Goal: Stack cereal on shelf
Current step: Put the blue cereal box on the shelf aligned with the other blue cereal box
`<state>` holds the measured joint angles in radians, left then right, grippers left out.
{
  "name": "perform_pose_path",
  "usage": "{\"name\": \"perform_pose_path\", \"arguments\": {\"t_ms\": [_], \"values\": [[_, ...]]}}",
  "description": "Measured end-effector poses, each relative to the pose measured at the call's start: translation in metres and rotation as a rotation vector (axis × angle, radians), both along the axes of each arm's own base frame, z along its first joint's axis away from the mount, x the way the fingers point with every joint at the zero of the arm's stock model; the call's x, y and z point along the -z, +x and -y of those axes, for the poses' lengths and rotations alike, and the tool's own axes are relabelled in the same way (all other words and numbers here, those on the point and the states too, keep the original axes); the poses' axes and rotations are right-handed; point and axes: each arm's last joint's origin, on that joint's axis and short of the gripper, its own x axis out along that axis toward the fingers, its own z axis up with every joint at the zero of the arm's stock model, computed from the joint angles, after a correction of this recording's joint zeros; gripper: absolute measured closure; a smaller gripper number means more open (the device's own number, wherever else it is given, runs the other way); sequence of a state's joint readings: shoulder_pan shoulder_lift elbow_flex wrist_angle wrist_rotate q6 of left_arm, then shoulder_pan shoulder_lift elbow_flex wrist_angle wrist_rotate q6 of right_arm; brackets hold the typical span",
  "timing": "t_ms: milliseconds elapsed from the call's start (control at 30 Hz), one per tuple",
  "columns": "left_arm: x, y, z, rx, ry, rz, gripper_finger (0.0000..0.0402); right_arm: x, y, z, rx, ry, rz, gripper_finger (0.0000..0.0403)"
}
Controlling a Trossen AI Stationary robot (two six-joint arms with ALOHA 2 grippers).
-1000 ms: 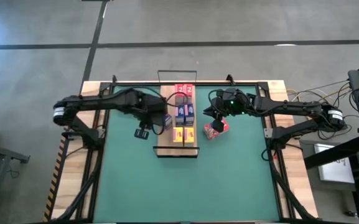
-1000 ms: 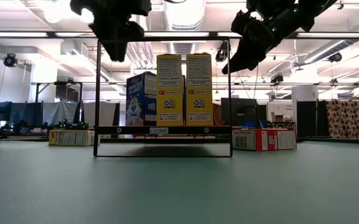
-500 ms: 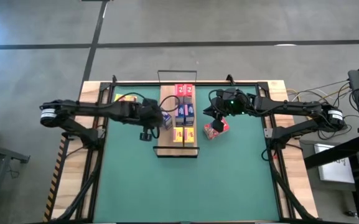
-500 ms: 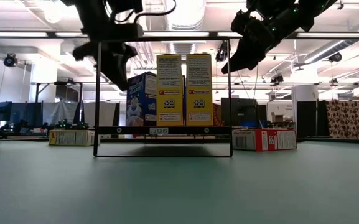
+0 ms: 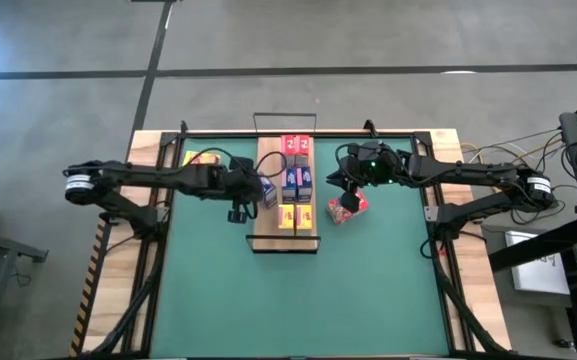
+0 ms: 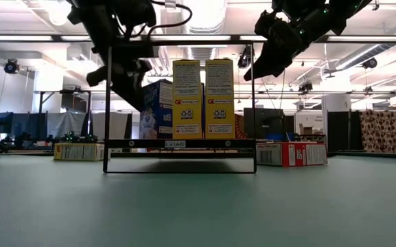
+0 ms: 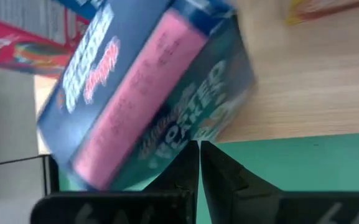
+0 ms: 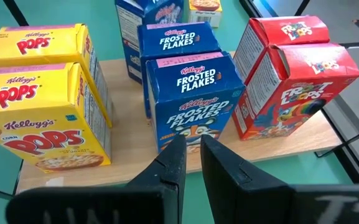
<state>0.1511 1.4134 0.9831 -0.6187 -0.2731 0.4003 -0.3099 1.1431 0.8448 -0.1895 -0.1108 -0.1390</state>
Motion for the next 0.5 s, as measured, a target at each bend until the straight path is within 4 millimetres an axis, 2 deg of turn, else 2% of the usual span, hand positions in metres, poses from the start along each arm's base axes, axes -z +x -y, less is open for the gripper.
{"name": "perform_pose_path", "arguments": {"t_ms": [300,500], "values": [[0.002,0.008,-0.028,-0.058,0.047,0.081,0.0402,0.000,0.000,0.000,0.001,-0.001,0.004,0.0365],[0.004,0.008,-0.030,-0.062,0.042,0.070,0.0402,0.000,0.000,0.000,0.001,-0.001,0.005,0.0365]]}}
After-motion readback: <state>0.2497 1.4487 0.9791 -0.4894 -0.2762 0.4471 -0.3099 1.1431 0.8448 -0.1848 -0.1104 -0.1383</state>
